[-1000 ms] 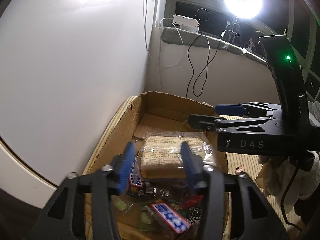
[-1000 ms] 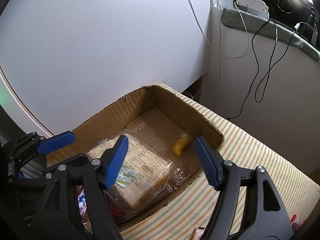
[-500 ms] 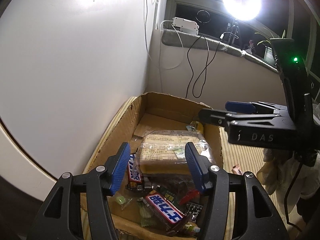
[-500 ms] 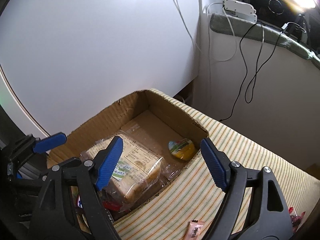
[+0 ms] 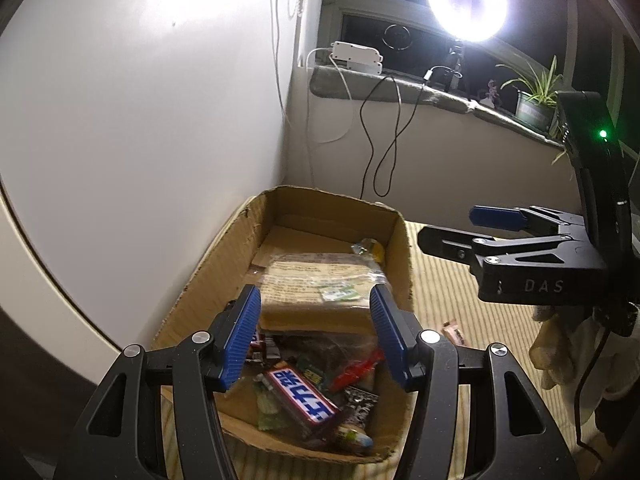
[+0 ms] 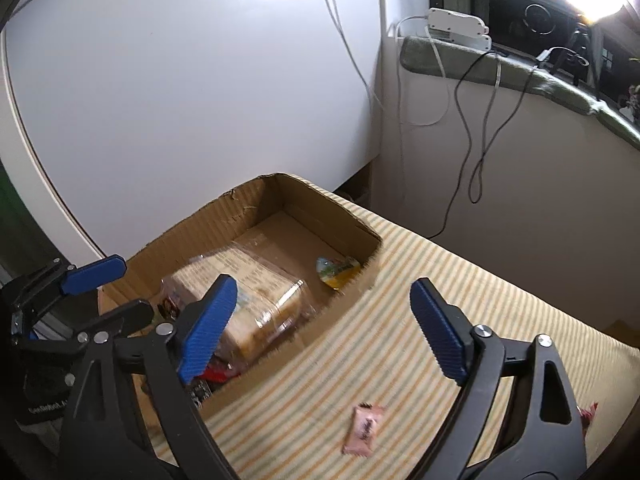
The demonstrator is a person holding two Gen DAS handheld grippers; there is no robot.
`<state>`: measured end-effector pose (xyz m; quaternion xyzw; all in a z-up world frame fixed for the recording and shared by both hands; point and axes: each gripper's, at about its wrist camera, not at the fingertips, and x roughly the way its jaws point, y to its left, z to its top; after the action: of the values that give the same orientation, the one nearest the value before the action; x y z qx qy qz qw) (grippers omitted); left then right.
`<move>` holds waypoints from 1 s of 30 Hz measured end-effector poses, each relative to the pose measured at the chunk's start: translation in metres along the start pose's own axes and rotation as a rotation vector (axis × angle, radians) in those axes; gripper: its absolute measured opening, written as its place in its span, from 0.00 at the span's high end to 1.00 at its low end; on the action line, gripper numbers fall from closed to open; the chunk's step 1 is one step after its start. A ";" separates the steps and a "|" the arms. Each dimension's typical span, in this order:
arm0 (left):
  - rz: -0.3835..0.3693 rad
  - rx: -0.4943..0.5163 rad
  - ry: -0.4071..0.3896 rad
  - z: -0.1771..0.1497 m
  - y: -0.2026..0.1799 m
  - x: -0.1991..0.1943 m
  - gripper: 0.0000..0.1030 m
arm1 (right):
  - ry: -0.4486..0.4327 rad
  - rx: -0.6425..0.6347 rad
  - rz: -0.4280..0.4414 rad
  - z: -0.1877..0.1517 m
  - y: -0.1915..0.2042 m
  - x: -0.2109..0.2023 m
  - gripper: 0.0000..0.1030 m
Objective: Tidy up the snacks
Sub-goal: 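Move both open tools back over the pink candy and red-and-white packet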
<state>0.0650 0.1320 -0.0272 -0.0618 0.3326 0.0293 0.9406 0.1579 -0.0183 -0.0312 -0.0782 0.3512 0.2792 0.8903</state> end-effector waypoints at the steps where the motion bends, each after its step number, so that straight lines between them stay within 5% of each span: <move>1: -0.001 0.002 -0.002 0.000 -0.002 -0.001 0.46 | -0.001 0.002 -0.006 -0.004 -0.003 -0.005 0.11; 18: -0.075 0.046 0.020 -0.016 -0.056 -0.009 0.46 | -0.003 0.050 -0.169 -0.066 -0.072 -0.068 0.01; 30: -0.170 0.088 0.085 -0.038 -0.105 0.007 0.46 | 0.008 0.242 -0.218 -0.126 -0.147 -0.105 0.01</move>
<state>0.0567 0.0231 -0.0503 -0.0498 0.3665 -0.0679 0.9266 0.1028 -0.2291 -0.0624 -0.0091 0.3752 0.1364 0.9168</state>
